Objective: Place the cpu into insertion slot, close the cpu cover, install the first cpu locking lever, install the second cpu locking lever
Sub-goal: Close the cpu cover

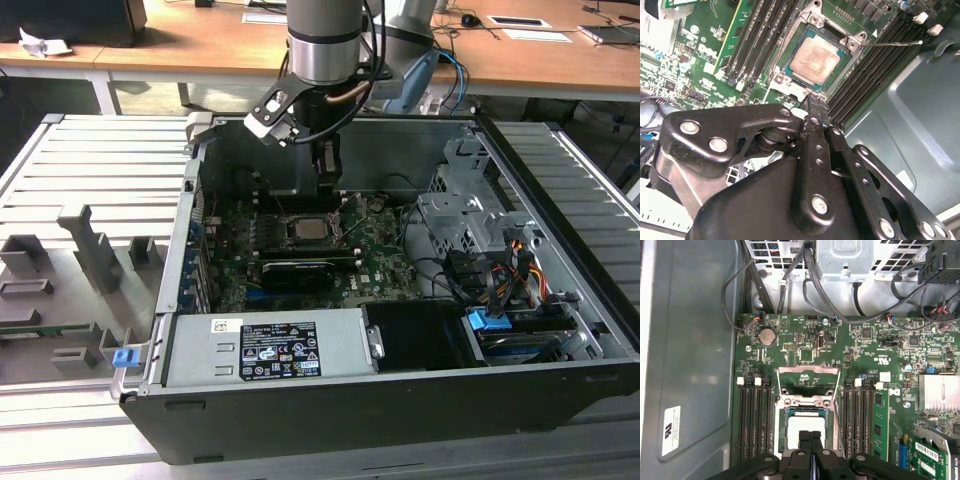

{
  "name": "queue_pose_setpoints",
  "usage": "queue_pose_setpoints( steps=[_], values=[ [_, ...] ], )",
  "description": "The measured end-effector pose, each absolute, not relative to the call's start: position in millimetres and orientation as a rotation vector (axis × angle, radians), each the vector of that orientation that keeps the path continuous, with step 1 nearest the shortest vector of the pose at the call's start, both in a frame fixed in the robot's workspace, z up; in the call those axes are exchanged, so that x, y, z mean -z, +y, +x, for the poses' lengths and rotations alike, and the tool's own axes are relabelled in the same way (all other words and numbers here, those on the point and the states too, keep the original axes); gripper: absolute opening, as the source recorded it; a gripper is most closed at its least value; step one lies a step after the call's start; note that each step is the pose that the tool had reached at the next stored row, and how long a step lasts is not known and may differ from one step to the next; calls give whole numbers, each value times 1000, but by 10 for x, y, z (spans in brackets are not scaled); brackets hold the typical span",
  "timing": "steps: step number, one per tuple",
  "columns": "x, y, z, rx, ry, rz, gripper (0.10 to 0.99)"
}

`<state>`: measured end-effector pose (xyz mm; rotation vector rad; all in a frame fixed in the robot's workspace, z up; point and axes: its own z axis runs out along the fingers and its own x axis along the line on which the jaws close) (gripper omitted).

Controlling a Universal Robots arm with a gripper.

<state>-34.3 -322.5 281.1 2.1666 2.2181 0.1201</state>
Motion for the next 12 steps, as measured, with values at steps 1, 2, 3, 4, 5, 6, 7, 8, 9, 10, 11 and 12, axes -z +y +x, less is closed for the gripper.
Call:
queue_pose_setpoints(
  steps=[1, 2, 3, 4, 5, 6, 7, 8, 9, 10, 11, 12],
  values=[
    [-2828, -3225, -343, -120, 2218, 2167, 106],
    [-2836, -3225, -343, -120, 2218, 2166, 106],
    [-2840, -3225, -342, -121, 2218, 2166, 106],
    [-2841, -3225, -340, -120, 2218, 2166, 106],
    [-2843, -3225, -336, -120, 2218, 2166, 106],
    [-2844, -3225, -332, -120, 2218, 2167, 106],
    [-2845, -3225, -329, -120, 2218, 2166, 106],
    [-2846, -3225, -324, -120, 2218, 2166, 106],
    [-2846, -3225, -322, -120, 2218, 2166, 106],
    [-2847, -3225, -320, -120, 2218, 2167, 106],
    [-2847, -3225, -318, -120, 2218, 2167, 106],
    [-2848, -3225, -315, -120, 2218, 2166, 106]
  ],
)
